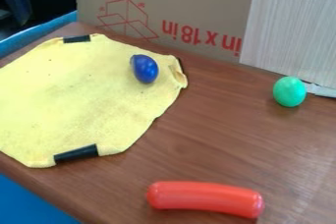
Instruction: Put the blue object on the table from the cloth.
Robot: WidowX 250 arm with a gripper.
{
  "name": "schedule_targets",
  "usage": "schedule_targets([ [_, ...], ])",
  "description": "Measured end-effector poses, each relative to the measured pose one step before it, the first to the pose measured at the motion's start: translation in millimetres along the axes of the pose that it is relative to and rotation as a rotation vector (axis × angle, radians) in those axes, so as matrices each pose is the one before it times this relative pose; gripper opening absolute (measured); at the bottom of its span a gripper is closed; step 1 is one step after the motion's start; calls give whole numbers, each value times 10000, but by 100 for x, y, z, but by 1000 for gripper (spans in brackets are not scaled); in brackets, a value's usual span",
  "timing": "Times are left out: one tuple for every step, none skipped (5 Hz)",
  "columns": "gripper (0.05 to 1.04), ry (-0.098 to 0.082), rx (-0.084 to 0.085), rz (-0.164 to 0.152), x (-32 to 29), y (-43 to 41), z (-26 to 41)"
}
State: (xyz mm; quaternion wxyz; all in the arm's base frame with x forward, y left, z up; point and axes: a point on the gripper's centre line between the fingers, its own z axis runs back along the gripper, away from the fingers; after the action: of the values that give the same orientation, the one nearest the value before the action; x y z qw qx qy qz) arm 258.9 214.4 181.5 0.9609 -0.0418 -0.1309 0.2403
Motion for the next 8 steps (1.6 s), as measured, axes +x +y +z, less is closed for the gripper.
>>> schedule_targets([
  [999, 329, -138, 131, -266, 137, -1072],
  [999, 280, -437, 279, -598, -595, -654],
  [999, 223, -490, 374, -656, -979, -120],
  [999, -143, -330, 136, -464, -2022, -561],
  [999, -672, 234, 813, -58, -1406, -1051],
  [999, -269, -186, 1080, 416, -2023, -569],
  [999, -144, -54, 1303, 178, -1931, -1681],
  [999, -1088, -324, 1268, 1037, -1729, -530],
])
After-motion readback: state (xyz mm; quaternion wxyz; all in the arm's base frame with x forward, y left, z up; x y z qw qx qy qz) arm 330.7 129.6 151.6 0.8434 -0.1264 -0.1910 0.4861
